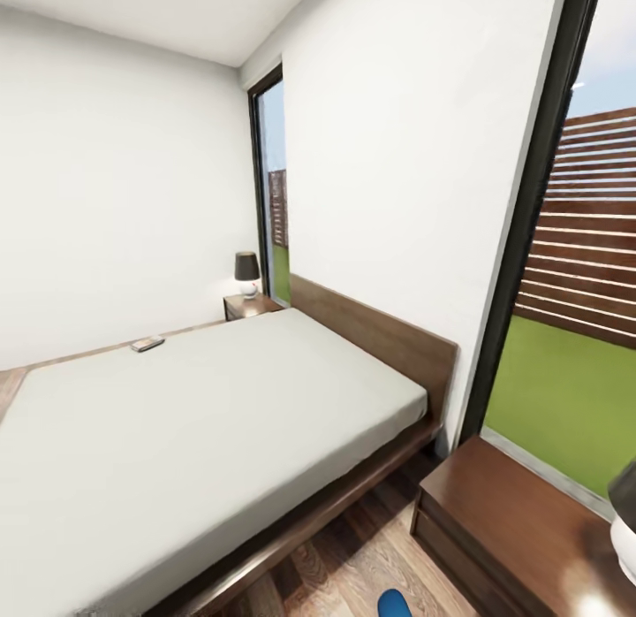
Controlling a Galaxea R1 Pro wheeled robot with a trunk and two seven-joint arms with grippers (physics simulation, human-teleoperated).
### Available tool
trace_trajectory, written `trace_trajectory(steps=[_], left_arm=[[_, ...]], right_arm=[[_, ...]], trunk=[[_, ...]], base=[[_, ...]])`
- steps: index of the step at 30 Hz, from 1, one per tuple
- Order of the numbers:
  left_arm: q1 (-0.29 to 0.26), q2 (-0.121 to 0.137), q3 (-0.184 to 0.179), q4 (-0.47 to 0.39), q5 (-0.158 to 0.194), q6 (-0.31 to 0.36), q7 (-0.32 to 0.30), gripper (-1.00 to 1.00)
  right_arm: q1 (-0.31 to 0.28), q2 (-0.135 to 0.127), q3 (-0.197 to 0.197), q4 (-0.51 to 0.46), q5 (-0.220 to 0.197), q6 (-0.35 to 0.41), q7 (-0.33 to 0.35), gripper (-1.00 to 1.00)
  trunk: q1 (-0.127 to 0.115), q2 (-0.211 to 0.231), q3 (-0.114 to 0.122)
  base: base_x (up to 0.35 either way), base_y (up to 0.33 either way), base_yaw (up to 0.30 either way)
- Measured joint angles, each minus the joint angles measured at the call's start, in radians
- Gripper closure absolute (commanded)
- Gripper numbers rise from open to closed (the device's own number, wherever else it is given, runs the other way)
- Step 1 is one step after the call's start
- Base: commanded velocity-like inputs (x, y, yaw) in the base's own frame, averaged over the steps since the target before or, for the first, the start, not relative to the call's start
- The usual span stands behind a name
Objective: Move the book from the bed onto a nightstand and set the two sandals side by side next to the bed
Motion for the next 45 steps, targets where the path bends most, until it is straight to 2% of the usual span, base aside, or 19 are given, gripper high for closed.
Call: trace_trajectory(steps=[27, 45], left_arm=[[0.0, 0.0, 0.0, 0.0, 0.0, 0.0, -0.005, 1.0], [0.0, -0.001, -0.001, 0.0, -0.001, -0.001, -0.005, 1.0]], right_arm=[[0.0, 0.0, 0.0, 0.0, 0.0, 0.0, 0.0, 1.0], [0.0, -0.006, 0.001, 0.033, 0.003, -0.039, 0.009, 1.0]], trunk=[[0.0, 0.0, 0.0], [0.0, 0.0, 0.0]], base=[[0.0, 0.0, 0.248], [0.0, 0.0, 0.023]])
